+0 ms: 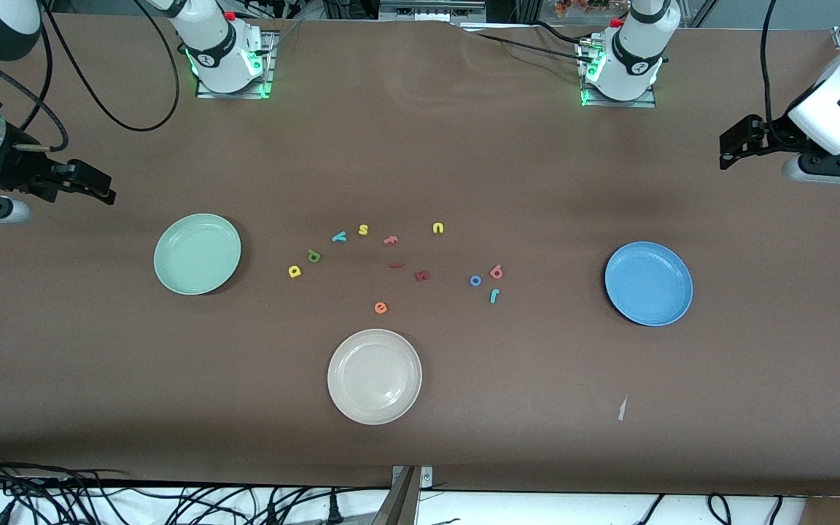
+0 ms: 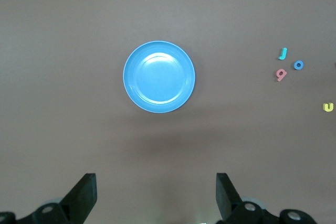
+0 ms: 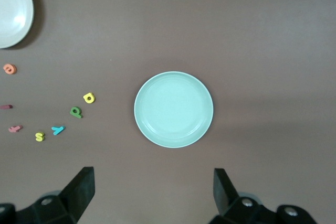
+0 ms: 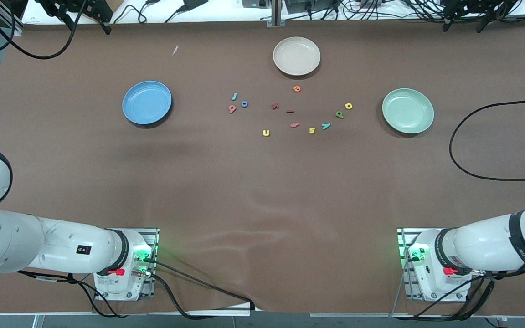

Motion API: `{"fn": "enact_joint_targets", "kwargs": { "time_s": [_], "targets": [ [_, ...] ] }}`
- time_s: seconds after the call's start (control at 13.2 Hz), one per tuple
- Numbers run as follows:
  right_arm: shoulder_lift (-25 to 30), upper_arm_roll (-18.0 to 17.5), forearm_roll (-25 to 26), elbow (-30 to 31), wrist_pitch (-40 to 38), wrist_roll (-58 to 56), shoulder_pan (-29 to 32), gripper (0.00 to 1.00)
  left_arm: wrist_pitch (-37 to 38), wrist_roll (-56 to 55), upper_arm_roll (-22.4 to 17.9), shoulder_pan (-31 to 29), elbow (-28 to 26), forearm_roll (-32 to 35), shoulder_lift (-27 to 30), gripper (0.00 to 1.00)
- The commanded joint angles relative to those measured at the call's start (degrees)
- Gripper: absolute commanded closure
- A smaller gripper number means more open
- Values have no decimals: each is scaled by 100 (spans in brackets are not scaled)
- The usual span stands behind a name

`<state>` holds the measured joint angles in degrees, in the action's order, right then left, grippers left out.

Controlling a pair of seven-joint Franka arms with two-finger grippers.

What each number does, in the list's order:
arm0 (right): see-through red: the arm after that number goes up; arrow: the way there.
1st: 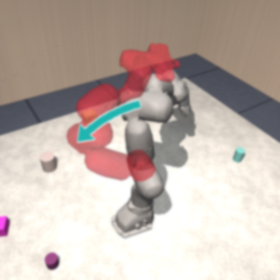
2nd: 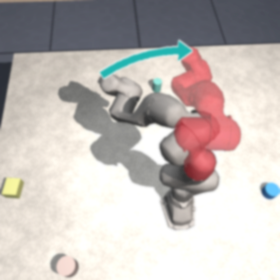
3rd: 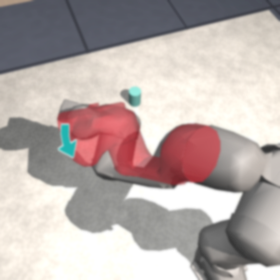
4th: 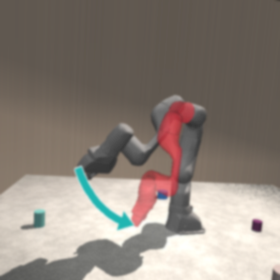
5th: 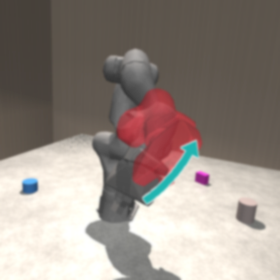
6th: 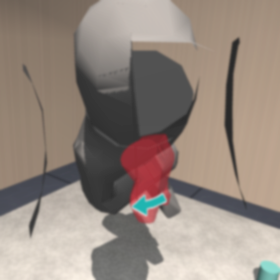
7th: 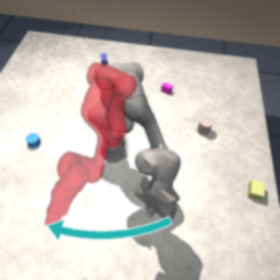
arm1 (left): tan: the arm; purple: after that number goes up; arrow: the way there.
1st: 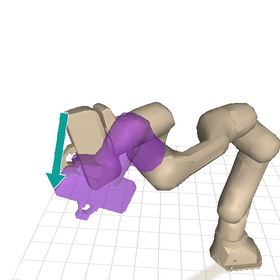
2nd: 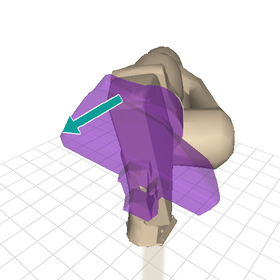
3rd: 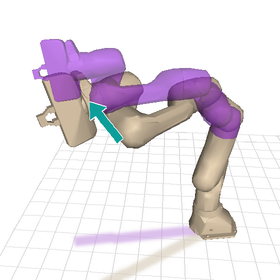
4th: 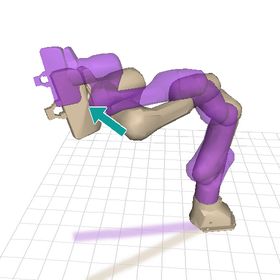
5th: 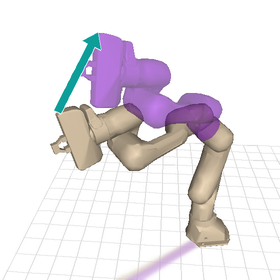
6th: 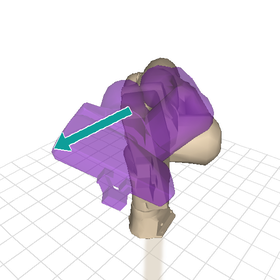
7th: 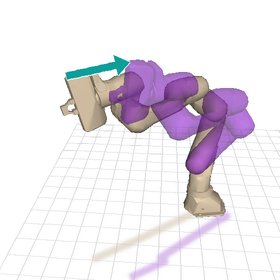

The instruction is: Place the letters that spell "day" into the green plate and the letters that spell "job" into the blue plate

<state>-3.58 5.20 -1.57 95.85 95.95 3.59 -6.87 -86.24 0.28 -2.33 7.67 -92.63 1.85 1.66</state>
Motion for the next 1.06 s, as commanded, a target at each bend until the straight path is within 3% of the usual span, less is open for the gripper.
{"fn": "enact_joint_targets", "kwargs": {
  "time_s": [0.0, 0.53, 0.99],
  "targets": [
    [-389, -1, 69, -128, -15, 37, -147, 0, 133, 60, 31, -20, 166, 184, -60, 0],
    [-1504, -1, 69, -84, 749, 1776, -1070, 1, 125, 60, 22, -64, 166, 175, -60, 0],
    [-2261, 8, 78, 301, 2049, 3943, -1781, 8, 125, 60, 31, -55, 175, 132, -60, 0]
  ]
}}
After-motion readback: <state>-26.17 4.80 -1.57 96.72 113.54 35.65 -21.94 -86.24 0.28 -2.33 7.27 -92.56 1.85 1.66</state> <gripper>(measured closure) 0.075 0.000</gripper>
